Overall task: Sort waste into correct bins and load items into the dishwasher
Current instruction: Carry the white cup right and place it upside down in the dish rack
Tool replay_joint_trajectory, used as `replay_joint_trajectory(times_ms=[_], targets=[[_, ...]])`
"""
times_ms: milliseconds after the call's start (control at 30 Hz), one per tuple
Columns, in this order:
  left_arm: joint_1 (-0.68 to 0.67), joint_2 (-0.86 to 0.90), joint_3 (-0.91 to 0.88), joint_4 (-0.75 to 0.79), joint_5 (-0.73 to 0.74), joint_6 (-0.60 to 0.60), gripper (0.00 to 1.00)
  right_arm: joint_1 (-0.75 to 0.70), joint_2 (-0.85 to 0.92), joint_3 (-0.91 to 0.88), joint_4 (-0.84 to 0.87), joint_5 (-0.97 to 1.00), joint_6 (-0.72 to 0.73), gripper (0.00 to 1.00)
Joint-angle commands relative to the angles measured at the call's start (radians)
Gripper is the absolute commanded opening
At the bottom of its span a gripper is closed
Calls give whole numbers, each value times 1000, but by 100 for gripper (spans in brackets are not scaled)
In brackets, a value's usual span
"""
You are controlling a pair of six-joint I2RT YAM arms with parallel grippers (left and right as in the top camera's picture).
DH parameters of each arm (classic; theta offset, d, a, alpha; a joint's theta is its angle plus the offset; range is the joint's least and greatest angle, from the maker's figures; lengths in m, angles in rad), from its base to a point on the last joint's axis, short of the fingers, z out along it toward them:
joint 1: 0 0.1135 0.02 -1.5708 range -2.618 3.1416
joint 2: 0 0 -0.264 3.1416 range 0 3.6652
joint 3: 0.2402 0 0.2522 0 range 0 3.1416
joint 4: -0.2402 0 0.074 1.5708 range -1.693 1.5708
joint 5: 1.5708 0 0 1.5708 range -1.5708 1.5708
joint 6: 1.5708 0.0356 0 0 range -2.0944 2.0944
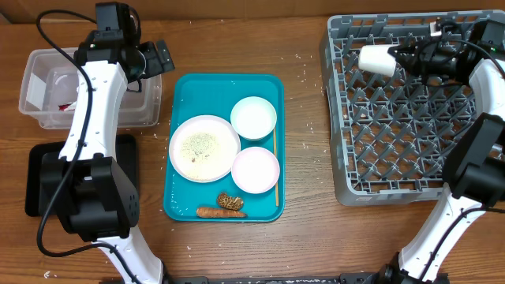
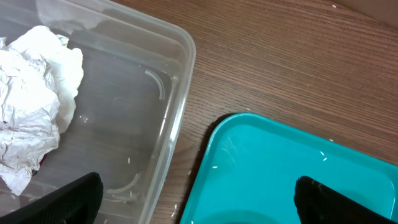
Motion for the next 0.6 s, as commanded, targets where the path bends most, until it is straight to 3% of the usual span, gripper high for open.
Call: replay_joint_trajectory(times_ms=[0,567], targets=[[-1,-23,1,1,-3,-14,100,0,2,-1,24,50,44,4],[-1,-23,1,1,-3,-14,100,-6,18,-1,153,-4,172,4]])
